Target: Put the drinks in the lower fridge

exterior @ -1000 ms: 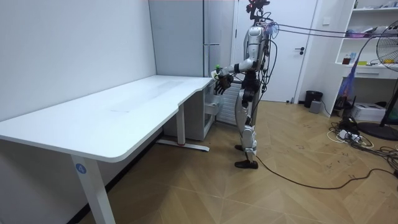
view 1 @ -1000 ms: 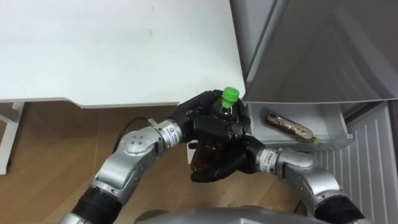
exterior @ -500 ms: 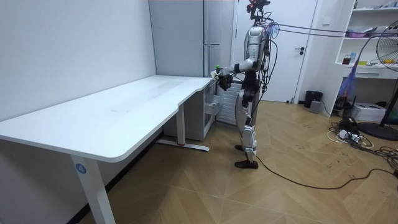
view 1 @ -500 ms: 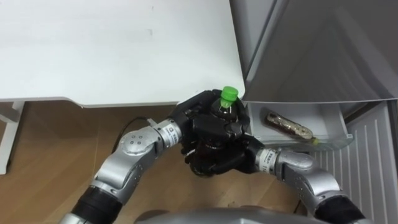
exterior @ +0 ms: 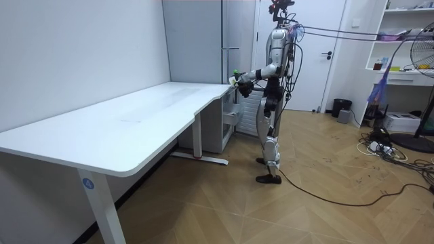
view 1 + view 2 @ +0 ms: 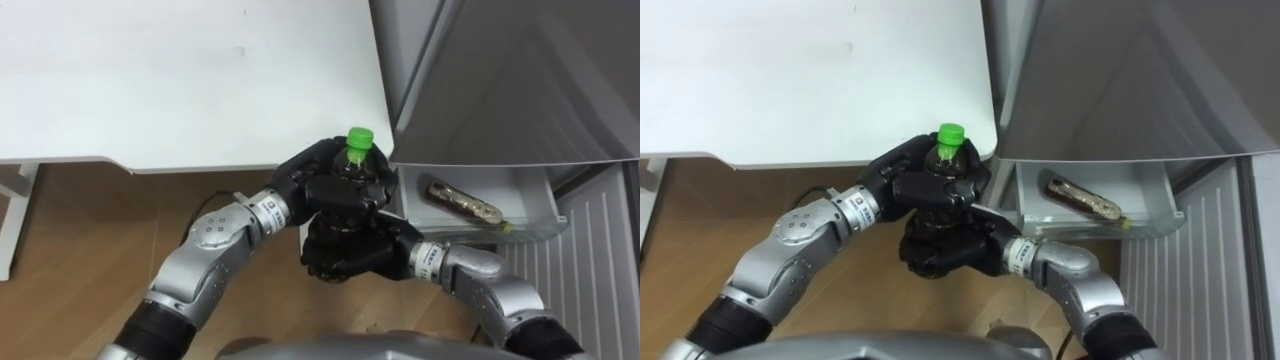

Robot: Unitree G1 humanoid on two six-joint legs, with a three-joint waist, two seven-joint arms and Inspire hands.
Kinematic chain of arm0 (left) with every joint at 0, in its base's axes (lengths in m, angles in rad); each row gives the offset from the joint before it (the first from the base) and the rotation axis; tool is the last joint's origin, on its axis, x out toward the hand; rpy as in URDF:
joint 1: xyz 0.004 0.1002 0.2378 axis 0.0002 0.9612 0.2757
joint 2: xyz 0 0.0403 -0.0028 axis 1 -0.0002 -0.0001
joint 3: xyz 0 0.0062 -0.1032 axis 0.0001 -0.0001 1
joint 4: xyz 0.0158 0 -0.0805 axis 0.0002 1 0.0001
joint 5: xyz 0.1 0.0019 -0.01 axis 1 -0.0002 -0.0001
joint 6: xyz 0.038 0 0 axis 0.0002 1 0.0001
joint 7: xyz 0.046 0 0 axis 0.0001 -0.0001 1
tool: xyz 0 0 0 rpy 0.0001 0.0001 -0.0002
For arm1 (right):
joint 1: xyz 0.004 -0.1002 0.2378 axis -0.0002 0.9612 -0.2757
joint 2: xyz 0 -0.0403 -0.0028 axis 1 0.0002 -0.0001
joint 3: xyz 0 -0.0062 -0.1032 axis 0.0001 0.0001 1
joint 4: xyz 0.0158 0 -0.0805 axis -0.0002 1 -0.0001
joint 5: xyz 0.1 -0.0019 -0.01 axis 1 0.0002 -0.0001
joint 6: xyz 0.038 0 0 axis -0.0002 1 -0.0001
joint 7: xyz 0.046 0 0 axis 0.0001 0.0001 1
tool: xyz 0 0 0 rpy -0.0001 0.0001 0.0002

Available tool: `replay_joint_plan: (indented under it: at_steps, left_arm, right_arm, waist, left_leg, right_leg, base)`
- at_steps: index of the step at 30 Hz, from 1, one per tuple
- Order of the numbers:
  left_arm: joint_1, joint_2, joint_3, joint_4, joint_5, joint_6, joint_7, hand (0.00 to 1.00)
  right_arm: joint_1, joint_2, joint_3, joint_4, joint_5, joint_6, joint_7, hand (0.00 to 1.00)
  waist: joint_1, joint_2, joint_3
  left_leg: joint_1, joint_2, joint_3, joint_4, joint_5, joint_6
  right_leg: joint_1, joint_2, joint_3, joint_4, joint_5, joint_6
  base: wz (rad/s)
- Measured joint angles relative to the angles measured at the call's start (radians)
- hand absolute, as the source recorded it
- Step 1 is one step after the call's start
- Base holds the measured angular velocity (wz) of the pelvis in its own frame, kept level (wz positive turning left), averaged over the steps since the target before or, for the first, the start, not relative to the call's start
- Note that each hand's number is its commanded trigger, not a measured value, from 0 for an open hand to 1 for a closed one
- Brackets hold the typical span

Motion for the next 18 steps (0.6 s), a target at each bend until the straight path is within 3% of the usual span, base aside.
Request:
replay_joint_plan:
  at_steps: [2,3,4,11,18]
  left_arm:
    - [0.0,-0.003,0.003,0.0,0.0,0.0,0.0,0.69]
    - [0.0,-0.005,0.006,0.0,-0.001,0.0,0.001,0.2]
    - [0.0,-0.007,0.006,0.0,-0.001,0.0,0.001,0.0]
    - [-0.002,-0.007,0.015,-0.002,0.002,-0.001,0.011,0.0]
    - [-0.003,-0.006,0.031,-0.005,0.002,-0.011,0.03,0.0]
  right_arm:
    - [0.0,0.0,0.002,0.0,0.007,0.0,0.0,1.0]
    - [0.0,0.0,0.002,0.004,0.017,0.0,0.0,1.0]
    - [0.0,0.0,0.002,0.009,0.025,-0.001,0.0,1.0]
    - [0.001,0.001,0.021,0.033,0.069,-0.002,0.009,1.0]
    - [0.015,-0.002,0.034,0.036,0.105,0.004,0.023,1.0]
  waist:
    - [0.002,0.0,-0.0003]
    - [0.002,0.0,-0.0007]
    - [0.002,-0.001,-0.0013]
    - [0.002,0.0,-0.0086]
    - [0.001,0.008,-0.0067]
  left_leg:
    - [0.0,0.0,0.0,0.0,0.0,0.0]
    - [0.001,0.0,0.0,0.0,0.0,0.0]
    - [0.001,0.0,0.0,0.0,0.0,0.0]
    - [-0.009,0.002,-0.003,0.0,0.0,0.0]
    - [-0.012,0.002,-0.004,0.001,-0.001,-0.001]
  right_leg:
    - [0.0,0.0,0.0,0.0,0.0,0.0]
    - [0.0,0.0,0.0,0.0,0.0,0.0]
    - [0.0,0.0,0.0,0.0,0.0,0.0]
    - [-0.013,0.002,0.002,0.004,0.002,-0.003]
    - [-0.015,0.002,0.0,0.004,0.002,-0.004]
  base:
    - [0.0]
    - [0.0]
    - [0.0]
    - [-0.01]
    - [0.0]
